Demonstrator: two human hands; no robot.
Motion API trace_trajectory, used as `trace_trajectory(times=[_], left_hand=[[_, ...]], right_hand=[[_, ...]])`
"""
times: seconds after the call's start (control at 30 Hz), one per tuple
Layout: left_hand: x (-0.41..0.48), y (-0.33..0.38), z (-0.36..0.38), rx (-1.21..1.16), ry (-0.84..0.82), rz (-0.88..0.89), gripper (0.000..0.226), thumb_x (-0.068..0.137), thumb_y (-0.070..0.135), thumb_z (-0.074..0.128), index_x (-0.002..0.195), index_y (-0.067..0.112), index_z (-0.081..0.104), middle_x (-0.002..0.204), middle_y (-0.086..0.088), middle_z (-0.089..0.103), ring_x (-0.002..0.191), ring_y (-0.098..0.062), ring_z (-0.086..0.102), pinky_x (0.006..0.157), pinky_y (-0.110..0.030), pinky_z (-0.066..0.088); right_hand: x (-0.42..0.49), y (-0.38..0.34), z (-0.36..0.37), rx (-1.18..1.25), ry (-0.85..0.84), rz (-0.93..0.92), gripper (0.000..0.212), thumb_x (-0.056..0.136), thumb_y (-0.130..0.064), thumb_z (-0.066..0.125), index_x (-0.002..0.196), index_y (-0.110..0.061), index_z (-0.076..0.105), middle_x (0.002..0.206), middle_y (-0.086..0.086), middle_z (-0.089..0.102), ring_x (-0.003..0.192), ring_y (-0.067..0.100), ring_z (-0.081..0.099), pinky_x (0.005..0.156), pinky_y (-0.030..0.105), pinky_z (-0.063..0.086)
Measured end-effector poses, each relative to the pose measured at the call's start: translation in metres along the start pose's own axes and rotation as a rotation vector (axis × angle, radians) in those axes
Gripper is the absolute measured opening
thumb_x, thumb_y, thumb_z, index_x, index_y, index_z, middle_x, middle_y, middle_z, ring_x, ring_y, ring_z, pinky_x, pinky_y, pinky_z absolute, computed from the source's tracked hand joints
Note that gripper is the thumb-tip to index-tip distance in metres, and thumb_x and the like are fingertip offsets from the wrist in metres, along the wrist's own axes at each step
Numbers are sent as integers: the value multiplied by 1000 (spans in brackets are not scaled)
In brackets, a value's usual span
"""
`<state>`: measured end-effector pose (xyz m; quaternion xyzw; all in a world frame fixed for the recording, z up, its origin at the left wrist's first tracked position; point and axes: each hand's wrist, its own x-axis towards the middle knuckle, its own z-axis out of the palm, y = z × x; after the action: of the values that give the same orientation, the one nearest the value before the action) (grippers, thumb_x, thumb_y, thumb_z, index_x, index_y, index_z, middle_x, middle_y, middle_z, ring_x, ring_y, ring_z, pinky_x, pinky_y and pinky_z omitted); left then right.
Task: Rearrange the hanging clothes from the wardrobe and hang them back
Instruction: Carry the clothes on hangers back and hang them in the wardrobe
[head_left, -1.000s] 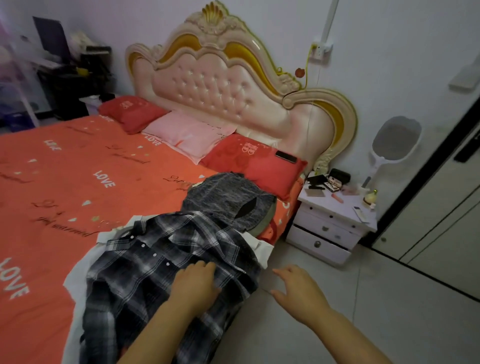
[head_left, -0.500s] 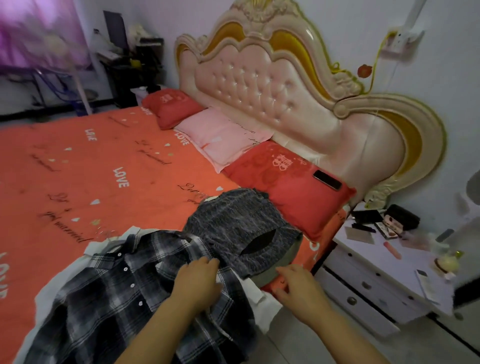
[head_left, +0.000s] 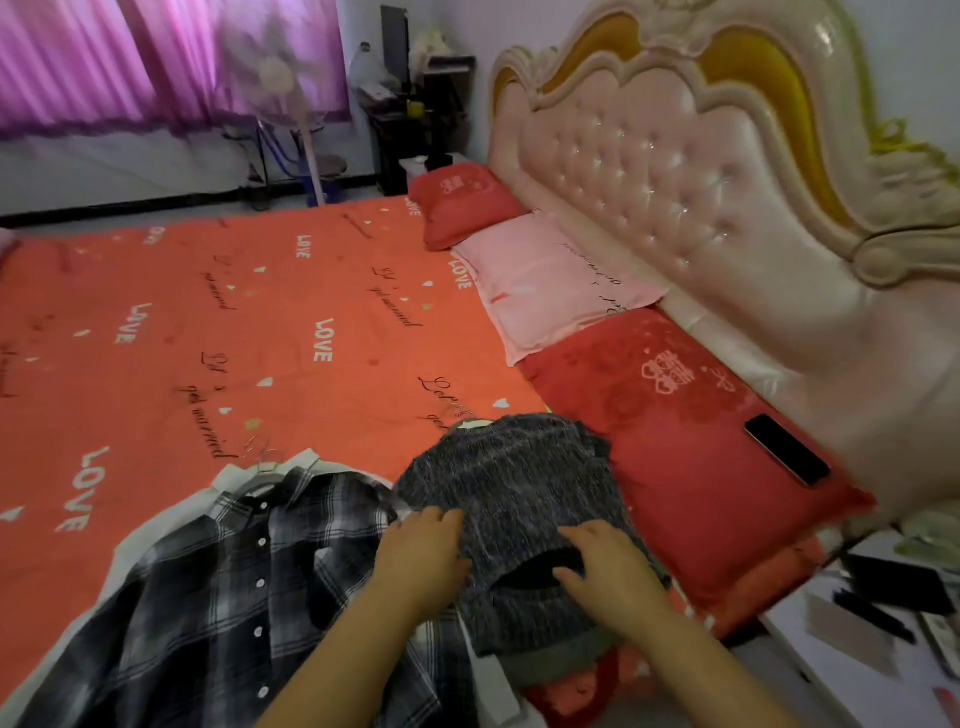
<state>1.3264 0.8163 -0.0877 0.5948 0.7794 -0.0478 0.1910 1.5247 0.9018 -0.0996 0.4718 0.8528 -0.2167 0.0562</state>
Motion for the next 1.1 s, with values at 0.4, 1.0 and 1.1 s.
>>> trace_trajectory(times=[0.4, 1.0, 1.1], left_hand=[[134, -14, -11, -134, 39, -116, 56, 97, 38, 44, 144, 19, 23, 143, -6, 35, 129, -28, 36, 105, -43, 31], [363, -89, 110, -235, 77, -379, 72, 90, 55, 45, 146, 20, 15, 149, -4, 27, 135, -25, 25, 110, -42, 22], [395, -104, 148, -218, 30, -392, 84, 86, 64, 43, 147, 19, 9, 151, -4, 23, 137, -25, 22, 111, -45, 18]], right_hand=[[146, 26, -28, -81, -149, -82, 55, 93, -41, 50, 143, -24, 35, 140, 0, 39, 128, 17, 38, 104, 30, 35], [453, 61, 80, -270, -312, -380, 74, 88, -48, 56, 147, -17, 24, 143, 6, 37, 130, 26, 36, 107, 37, 33], [486, 69, 115, -320, -282, -411, 91, 82, -58, 59, 149, -18, 12, 149, 5, 28, 135, 25, 28, 110, 39, 26]])
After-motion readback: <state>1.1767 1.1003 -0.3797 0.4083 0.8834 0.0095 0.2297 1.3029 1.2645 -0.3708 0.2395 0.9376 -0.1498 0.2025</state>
